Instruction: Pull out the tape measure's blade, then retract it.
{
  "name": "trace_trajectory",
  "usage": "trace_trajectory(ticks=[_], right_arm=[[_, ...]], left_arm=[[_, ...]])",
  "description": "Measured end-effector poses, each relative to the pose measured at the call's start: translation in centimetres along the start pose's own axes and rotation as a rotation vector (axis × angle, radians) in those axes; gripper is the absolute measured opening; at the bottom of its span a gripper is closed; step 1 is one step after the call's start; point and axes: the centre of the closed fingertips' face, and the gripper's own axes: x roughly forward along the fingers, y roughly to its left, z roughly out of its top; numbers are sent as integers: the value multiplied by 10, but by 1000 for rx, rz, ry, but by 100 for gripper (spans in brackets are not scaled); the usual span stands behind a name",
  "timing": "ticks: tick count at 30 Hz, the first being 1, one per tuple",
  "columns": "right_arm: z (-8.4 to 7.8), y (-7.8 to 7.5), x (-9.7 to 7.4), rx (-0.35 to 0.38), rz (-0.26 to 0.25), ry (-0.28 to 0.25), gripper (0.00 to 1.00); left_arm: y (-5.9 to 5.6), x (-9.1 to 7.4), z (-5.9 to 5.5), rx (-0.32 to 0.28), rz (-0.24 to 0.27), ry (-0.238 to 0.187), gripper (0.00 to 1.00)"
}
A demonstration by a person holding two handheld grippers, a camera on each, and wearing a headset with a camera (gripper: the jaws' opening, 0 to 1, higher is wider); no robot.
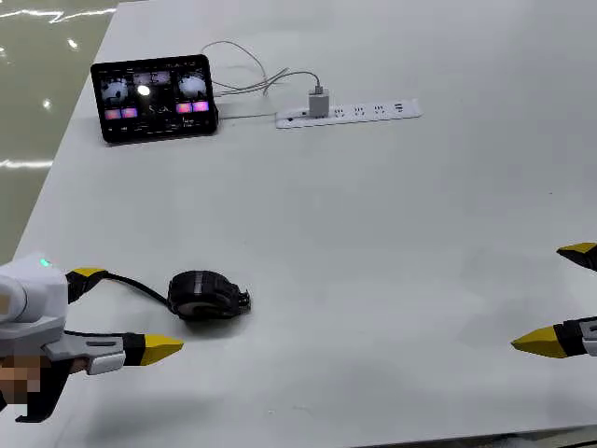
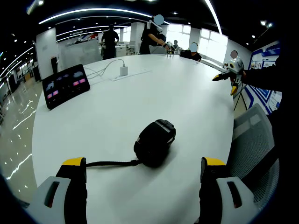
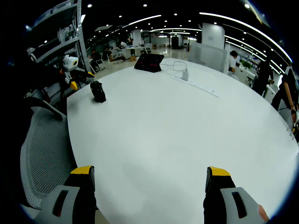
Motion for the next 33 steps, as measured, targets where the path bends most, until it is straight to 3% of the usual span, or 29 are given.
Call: trace_trajectory(ticks=[15, 20, 24, 33], right_arm=[[1, 2, 2, -8, 2, -3, 99], [2, 2, 3, -15, 2, -2, 99], [5, 1, 5, -18, 1, -4, 99], [14, 6, 15, -40, 18, -20, 99]], left_arm=[[0, 0, 0, -10, -5, 2, 99], [-1, 0, -1, 20, -18, 6, 99], [-5, 0, 5, 30, -38, -16, 99], [-2, 2, 11, 41, -45, -23, 99]])
